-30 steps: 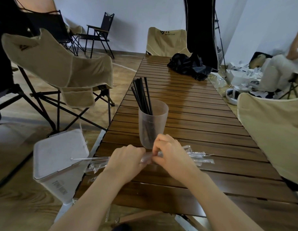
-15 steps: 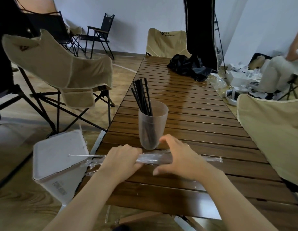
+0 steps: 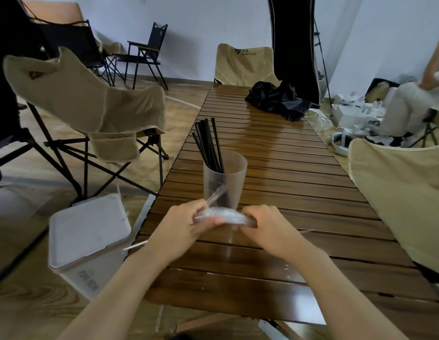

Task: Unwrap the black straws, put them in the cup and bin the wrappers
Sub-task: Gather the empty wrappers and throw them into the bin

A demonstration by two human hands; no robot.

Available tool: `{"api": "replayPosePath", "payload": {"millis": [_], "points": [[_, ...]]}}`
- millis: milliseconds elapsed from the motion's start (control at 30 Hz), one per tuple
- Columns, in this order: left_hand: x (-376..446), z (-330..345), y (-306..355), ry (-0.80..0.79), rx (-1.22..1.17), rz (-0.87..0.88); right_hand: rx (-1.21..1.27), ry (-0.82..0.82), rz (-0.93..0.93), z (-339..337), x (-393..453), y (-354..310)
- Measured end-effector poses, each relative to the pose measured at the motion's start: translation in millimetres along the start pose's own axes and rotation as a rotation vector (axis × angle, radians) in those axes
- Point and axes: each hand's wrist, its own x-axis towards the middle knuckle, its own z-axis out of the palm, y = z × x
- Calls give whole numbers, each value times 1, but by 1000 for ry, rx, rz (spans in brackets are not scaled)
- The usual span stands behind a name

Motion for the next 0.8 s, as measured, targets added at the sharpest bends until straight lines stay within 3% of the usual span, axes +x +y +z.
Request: {"api": "replayPosePath", "payload": {"millis": [133,300,500,633,800], "points": [[5,13,12,230,-268,-70,165,8,52,11,3,-8],[8,17,20,331,-670,-213,228,-43,74,24,5,-6],[9,13,13,606,-527,-205,12,-110,42,24,8,7],[10,7,15,675,-542,-206,-156,15,88,14,5,26],[14,7,20,701,-572,-260,-72,40,125,7,3,32]]}}
